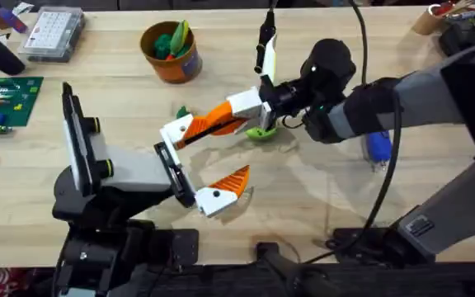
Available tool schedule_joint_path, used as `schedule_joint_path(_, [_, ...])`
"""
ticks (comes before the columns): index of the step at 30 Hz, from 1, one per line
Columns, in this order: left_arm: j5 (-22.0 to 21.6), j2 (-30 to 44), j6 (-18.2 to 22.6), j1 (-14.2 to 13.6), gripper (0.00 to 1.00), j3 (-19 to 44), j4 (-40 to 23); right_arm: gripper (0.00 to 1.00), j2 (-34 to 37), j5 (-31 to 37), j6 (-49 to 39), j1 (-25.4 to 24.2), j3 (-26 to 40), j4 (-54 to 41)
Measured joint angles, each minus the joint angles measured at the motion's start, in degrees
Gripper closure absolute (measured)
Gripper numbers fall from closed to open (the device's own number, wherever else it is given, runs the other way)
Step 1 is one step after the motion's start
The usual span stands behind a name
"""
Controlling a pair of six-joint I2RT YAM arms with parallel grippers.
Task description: Pick up the gripper from the table and insert it into the empty holder that is missing its gripper. Then pick up a screw, insert it into the mounting hole, and use the screwdriver to tighten it. Finally, clean up the table by picking up the vegetable and placing it into the bucket.
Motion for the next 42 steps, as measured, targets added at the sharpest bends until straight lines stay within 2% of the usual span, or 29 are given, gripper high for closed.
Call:
schedule_joint_path(6, [0.0,0.0,0.0,0.0,0.014,0.0,0.0,0.972,0.0,0.0,0.0,0.0,0.0,0.0])
schedule_joint_path(7, [0.0,0.0,0.0,0.0,0.014,0.0,0.0,0.888,0.0,0.1,0.1,0.0,0.0,0.0])
schedule_joint_path(12, [1.4,0.0,-0.7,-0.1,0.014,0.0,-0.2,0.152,0.0,1.6,0.1,0.1,0.0,0.2])
schedule_joint_path(13, [1.5,0.0,-0.8,-0.1,0.013,0.0,-0.2,0.053,0.0,1.7,0.0,0.1,0.0,0.3])
schedule_joint_path(14, [1.6,0.0,-0.9,-0.1,0.013,0.0,-0.2,0.02,0.0,1.8,0.0,0.1,0.0,0.4])
schedule_joint_path(23, [2.2,0.0,-1.1,-0.1,0.013,0.0,-0.3,0.007,0.0,2.5,0.0,0.1,0.0,-0.5])
schedule_joint_path(28, [2.4,0.0,-1.1,-0.1,0.013,0.0,-0.3,0.006,-0.1,4.1,0.2,0.1,0.0,-9.3])
schedule_joint_path(32, [2.4,0.0,-1.1,-0.1,0.013,0.0,-0.3,0.005,-0.1,4.4,-1.0,-0.4,0.0,-8.5])
schedule_joint_path(36, [2.4,0.0,-1.1,-0.1,0.013,0.0,-0.3,0.005,-0.1,4.5,-2.0,-2.9,0.2,-4.0])
schedule_joint_path(42, [2.4,0.0,-1.1,-0.1,0.013,0.0,-0.3,0.004,-0.1,4.5,-5.3,-7.8,3.8,-6.1])
